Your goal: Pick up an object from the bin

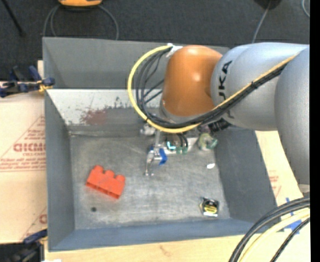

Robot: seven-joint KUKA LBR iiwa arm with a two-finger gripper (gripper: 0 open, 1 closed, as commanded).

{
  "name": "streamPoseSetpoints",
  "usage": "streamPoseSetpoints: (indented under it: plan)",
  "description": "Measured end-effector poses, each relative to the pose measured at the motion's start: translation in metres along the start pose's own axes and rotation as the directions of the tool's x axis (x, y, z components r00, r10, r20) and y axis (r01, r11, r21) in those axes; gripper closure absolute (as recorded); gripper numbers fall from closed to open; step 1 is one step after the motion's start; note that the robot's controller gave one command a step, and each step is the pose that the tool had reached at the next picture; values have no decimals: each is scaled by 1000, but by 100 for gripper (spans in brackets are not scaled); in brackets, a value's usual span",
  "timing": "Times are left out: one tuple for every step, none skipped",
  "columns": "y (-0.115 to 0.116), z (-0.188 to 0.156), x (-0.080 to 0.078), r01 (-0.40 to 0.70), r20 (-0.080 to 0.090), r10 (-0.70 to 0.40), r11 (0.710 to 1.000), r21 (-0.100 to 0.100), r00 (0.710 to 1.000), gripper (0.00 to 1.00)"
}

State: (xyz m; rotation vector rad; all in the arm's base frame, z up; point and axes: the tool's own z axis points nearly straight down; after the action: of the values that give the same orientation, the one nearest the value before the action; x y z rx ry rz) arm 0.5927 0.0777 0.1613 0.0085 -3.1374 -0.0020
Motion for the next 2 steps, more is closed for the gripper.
streamPoseSetpoints:
  plan:
    - [-60, 68, -30, -53, 2, 53, 999, 2, 999, 0]
    - [-56, 64, -31, -50, 7, 50, 999, 0, 999, 100]
